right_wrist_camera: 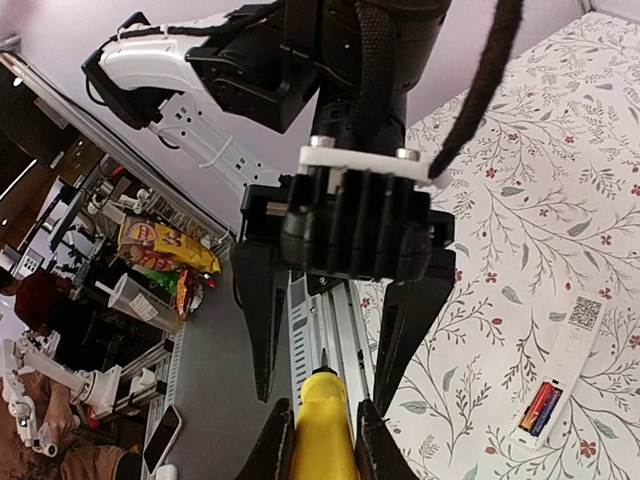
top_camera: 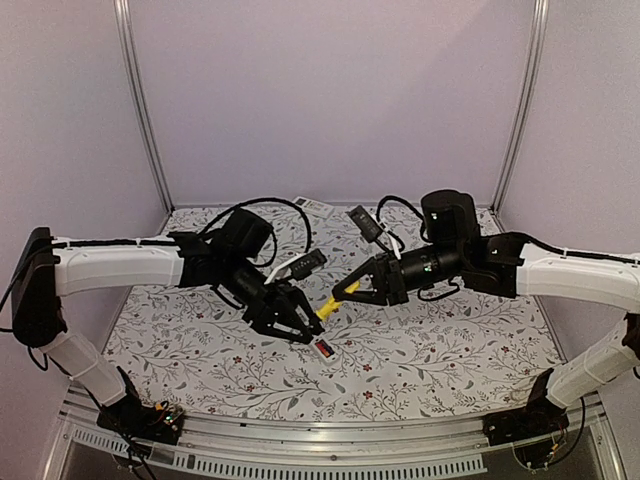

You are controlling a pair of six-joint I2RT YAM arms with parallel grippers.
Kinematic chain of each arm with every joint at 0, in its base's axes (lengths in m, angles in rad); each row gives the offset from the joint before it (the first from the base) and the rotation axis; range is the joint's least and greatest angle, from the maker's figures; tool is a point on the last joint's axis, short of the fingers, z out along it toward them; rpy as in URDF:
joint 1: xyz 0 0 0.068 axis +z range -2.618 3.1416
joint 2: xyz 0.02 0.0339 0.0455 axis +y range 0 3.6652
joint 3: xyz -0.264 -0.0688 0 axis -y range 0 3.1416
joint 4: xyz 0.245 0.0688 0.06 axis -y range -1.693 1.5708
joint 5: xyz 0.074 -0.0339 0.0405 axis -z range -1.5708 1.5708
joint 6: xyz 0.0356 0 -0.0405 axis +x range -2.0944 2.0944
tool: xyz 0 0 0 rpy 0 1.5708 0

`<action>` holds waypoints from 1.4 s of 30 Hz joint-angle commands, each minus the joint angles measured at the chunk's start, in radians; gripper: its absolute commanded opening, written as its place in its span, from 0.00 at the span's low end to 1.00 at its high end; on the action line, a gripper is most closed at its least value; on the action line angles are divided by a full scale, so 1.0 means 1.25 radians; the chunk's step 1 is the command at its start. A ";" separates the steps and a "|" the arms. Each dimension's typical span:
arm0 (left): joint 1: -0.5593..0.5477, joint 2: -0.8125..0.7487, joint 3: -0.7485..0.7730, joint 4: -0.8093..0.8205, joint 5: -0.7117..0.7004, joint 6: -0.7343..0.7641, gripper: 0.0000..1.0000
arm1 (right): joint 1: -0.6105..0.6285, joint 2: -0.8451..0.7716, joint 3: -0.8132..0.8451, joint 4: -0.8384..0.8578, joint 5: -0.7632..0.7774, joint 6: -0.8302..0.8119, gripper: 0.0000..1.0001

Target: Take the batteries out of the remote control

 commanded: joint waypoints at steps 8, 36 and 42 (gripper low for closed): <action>0.056 -0.007 -0.010 0.096 -0.368 -0.084 0.86 | -0.010 -0.145 -0.086 -0.126 0.523 0.050 0.00; 0.055 0.379 0.231 -0.053 -0.540 -0.108 0.88 | -0.010 -0.363 -0.304 -0.132 0.742 0.142 0.00; 0.051 0.386 0.219 -0.087 -0.552 -0.108 0.88 | -0.010 -0.352 -0.300 -0.116 0.742 0.135 0.00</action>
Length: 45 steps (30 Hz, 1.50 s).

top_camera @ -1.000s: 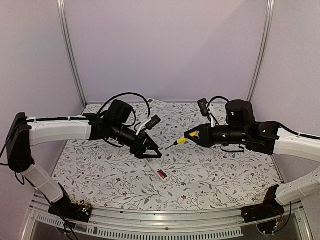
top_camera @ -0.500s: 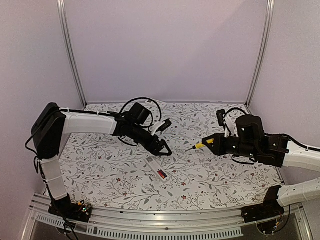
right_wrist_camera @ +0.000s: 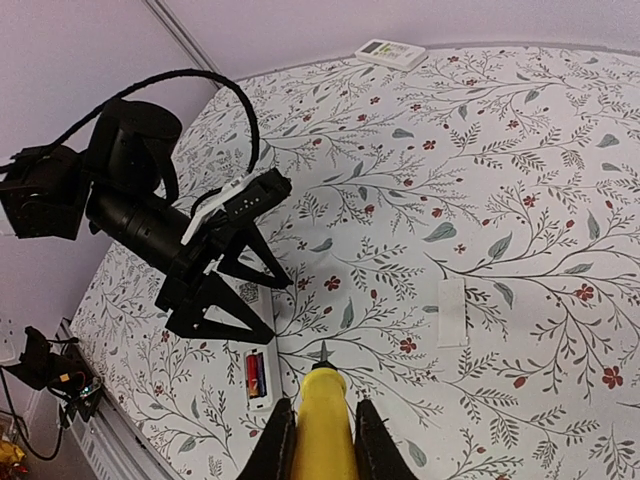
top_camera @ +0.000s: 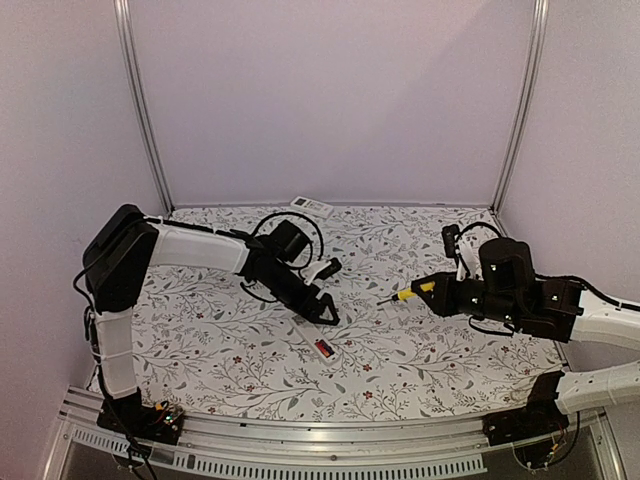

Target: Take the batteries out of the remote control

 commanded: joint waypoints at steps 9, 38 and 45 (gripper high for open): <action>-0.021 -0.015 -0.046 -0.074 -0.023 0.017 0.88 | -0.003 0.013 -0.003 0.036 0.015 -0.004 0.00; -0.176 -0.191 -0.230 -0.009 -0.348 0.052 0.75 | -0.003 0.030 -0.029 0.104 -0.018 0.045 0.00; -0.186 -0.182 -0.239 -0.001 -0.386 0.084 0.63 | 0.004 0.082 -0.050 0.173 -0.050 0.098 0.00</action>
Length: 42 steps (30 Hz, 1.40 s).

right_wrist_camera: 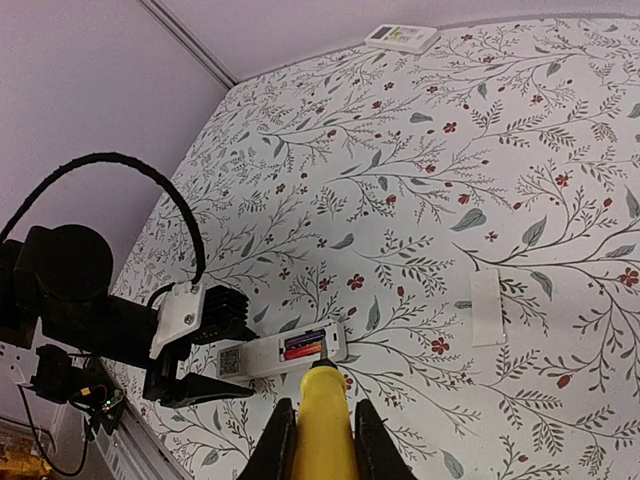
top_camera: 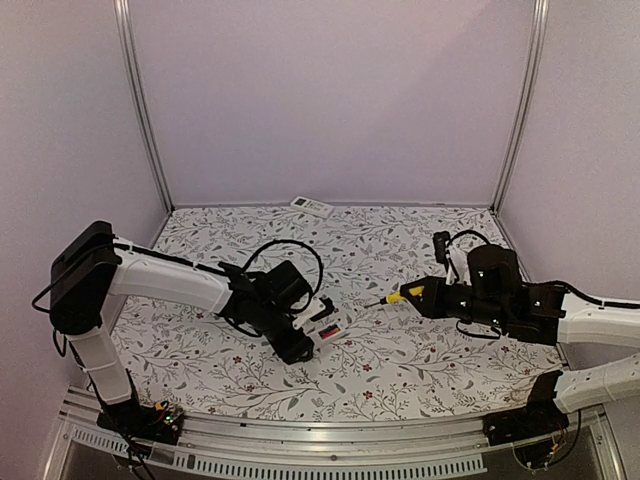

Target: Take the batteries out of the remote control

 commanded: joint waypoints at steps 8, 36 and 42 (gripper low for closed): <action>-0.028 0.007 -0.020 0.029 -0.073 0.055 0.46 | 0.012 0.090 -0.002 0.085 -0.025 0.049 0.00; -0.058 0.012 -0.029 0.043 -0.116 0.089 0.24 | 0.036 0.249 0.032 0.170 -0.042 0.060 0.00; -0.058 0.014 -0.027 0.044 -0.116 0.089 0.23 | 0.038 0.267 0.035 0.176 -0.040 0.057 0.00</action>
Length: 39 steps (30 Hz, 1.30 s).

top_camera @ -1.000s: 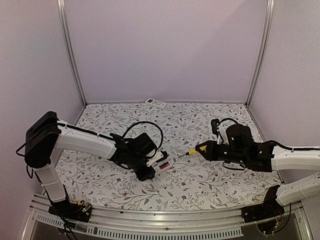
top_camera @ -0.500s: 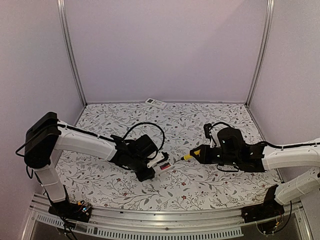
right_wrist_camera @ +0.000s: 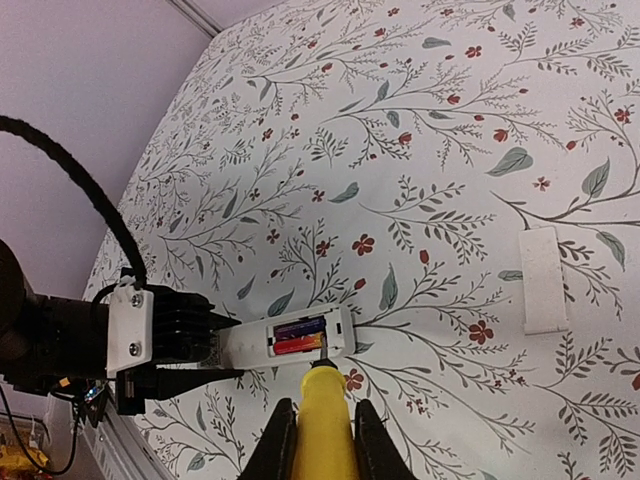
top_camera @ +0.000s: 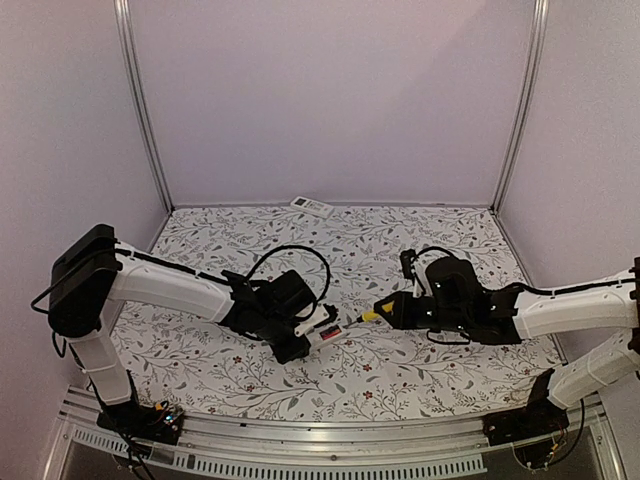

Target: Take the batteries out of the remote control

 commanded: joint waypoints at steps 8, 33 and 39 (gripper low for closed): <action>-0.017 0.017 -0.006 0.013 0.004 0.011 0.22 | 0.006 0.035 0.026 0.028 -0.006 -0.001 0.00; -0.017 0.025 0.000 0.007 -0.002 0.011 0.20 | 0.011 0.069 0.041 0.045 -0.066 0.005 0.00; -0.017 0.031 0.004 0.002 -0.009 0.011 0.20 | 0.022 0.051 0.063 0.054 -0.134 0.009 0.00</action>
